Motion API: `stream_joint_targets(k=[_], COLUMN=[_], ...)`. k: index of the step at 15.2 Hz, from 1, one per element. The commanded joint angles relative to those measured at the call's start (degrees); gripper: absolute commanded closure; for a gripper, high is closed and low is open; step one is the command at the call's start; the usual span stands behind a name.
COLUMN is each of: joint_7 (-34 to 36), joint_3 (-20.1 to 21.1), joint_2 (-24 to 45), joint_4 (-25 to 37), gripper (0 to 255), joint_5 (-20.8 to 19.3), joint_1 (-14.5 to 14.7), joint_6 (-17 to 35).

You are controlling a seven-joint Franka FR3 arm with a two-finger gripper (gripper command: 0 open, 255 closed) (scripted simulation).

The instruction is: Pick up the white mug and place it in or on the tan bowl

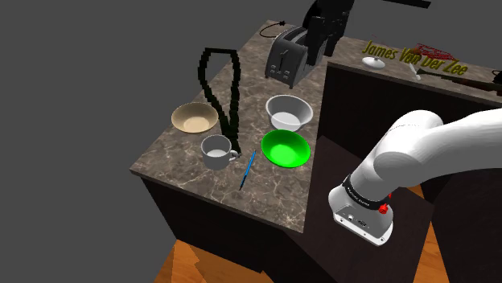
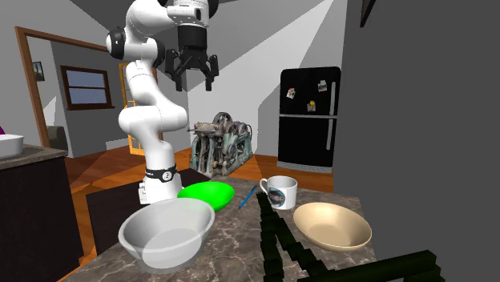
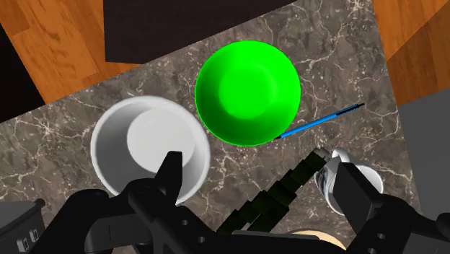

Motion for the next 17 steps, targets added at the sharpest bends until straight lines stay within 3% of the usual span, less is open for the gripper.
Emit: stream_joint_targets(k=[1, 9, 17], joint_7=[0.0, 4.5, 8.8], joint_3=[0.0, 4.9, 9.8], joint_2=[0.0, 6.8, 18.8], joint_4=[0.0, -7.7, -10.3], gripper=[0, 0, 0], joint_5=[0.0, 3.9, 6.6], joint_1=[0.0, 1.7, 3.3], joint_6=[0.0, 14.9, 30.4])
